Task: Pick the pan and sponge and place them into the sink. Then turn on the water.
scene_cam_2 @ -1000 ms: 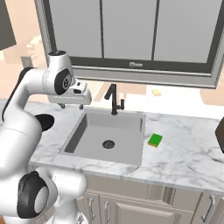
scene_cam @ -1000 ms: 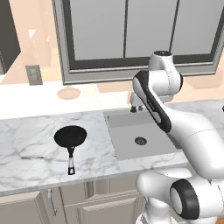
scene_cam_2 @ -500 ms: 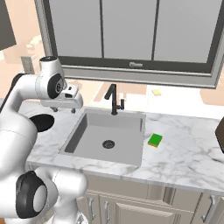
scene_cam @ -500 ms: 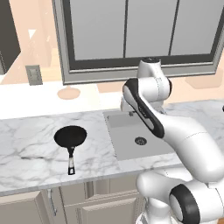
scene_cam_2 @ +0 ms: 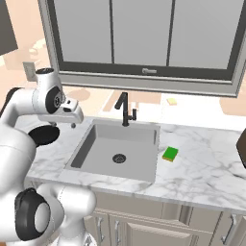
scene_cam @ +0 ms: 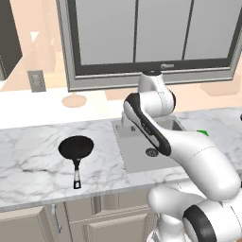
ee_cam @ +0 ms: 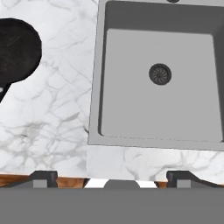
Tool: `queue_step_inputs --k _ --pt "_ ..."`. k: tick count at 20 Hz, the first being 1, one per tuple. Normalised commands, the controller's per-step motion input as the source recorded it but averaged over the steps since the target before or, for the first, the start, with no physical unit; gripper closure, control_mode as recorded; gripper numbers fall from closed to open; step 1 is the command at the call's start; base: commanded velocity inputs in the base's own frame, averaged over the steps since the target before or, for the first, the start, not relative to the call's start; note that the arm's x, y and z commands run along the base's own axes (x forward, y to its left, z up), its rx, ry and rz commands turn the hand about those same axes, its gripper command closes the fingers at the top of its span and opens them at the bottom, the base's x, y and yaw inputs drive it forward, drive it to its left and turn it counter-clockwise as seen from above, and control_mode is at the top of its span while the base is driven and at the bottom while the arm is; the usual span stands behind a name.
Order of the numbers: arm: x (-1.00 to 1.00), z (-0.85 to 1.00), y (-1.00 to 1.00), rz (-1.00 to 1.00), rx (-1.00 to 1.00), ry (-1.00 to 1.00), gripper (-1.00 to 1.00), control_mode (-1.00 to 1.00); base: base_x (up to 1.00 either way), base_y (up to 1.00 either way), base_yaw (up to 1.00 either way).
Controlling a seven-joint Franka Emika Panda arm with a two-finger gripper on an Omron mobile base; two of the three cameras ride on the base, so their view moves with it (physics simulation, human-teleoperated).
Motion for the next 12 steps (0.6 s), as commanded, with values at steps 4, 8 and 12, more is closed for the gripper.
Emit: queue_step_inputs --k 4,8,12 --pt "-0.01 -0.18 0.3 0.0 0.0 0.0 -1.0 -1.0 0.0 0.0 0.0" --pt "-0.02 -0.18 0.31 0.0 0.0 0.0 -1.0 -1.0 0.0 0.0 0.0" --pt "-0.01 -0.17 0.28 0.0 0.0 0.0 -1.0 -1.0 0.0 0.0 0.0"
